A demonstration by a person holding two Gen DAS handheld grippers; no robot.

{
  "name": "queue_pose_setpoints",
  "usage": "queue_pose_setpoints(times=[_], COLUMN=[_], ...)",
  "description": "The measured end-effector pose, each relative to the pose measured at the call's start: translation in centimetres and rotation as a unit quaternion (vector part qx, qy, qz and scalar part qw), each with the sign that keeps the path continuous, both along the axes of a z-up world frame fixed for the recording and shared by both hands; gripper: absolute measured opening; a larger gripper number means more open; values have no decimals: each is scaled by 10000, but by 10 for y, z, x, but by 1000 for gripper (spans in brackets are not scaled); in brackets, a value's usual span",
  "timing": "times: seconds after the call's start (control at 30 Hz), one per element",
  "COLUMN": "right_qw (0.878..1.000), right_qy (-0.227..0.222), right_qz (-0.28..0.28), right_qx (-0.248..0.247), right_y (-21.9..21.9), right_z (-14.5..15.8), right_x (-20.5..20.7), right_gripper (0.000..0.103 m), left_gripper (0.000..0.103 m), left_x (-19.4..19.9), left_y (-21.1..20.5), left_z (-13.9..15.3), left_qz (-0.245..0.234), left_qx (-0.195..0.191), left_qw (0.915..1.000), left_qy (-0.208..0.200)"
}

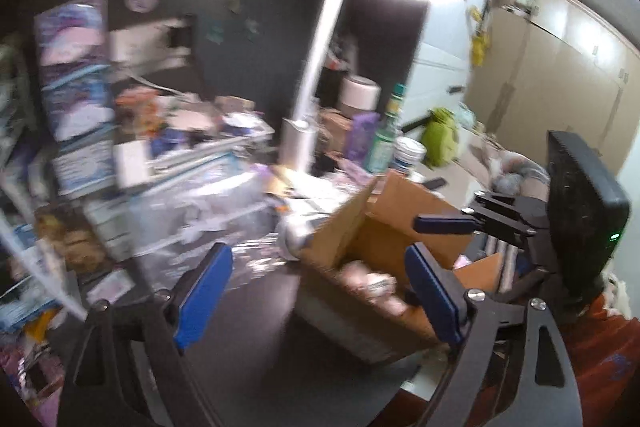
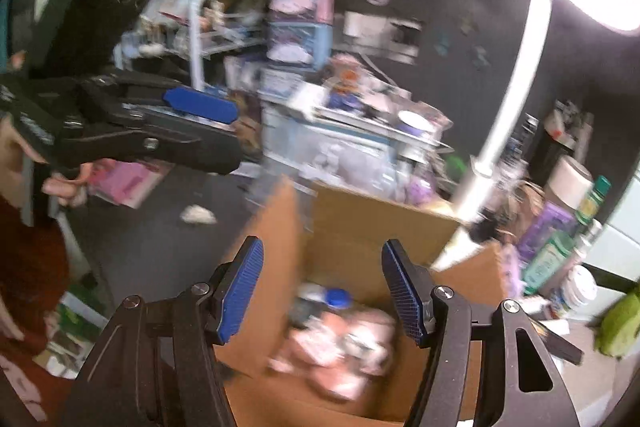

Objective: Organize objects
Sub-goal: 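Move the right gripper to the white fabric flower and grasp it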

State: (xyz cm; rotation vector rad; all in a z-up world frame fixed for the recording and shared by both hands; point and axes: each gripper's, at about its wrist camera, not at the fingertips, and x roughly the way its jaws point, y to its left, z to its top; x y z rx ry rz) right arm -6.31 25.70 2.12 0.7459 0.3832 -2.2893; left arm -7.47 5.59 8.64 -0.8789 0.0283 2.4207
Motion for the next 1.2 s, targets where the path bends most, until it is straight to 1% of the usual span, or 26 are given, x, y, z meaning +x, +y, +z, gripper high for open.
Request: queue_pose_setpoints(times=[0.1, 0.23, 0.33, 0.43, 0.53, 0.6, 0.67, 0.73, 0.8, 0.9, 1.03, 1.2], right_qw=[9993, 9962, 9929, 9898, 9858, 9841, 9860, 9888, 9892, 9897, 9893, 9873], right_qy=[-40, -206, -388, -634, -1039, -1219, -1205, -1105, -1100, -1090, -1051, -1141], right_qz=[369, 841, 1127, 1278, 1318, 1293, 1147, 975, 925, 831, 798, 823], right_qx=[-98, -78, -42, -7, -46, -8, 78, 225, 286, 425, 625, 740], right_y=[-28, -75, -109, -140, -164, -177, -188, -200, -209, -222, -241, -257], right_z=[4, -3, -15, -33, -57, -74, -91, -107, -120, -138, -158, -174], right_x=[12, 27, 35, 36, 30, 23, 17, 8, -2, -18, -33, -46], right_gripper=[58, 58, 58, 58, 58, 58, 58, 58, 58, 58, 58, 58], left_gripper=[87, 87, 87, 87, 87, 87, 87, 87, 87, 87, 87, 87], left_x=[14, 32, 40, 45, 46, 46, 44, 44, 44, 41, 35, 25], left_y=[-32, -73, -100, -131, -149, -159, -168, -177, -187, -196, -206, -211], left_z=[-4, -19, -36, -60, -81, -96, -110, -120, -131, -144, -159, -167], left_qz=[345, 694, 915, 1076, 1248, 1401, 1530, 1556, 1598, 1733, 1815, 1772], left_qx=[-14, 6, 44, 214, 223, 85, 15, 91, 168, 184, 311, 383], left_qw=[9993, 9975, 9958, 9939, 9915, 9894, 9873, 9864, 9851, 9821, 9792, 9788], left_qy=[104, 129, 51, -152, -306, -368, -433, -521, -608, -710, -856, -955])
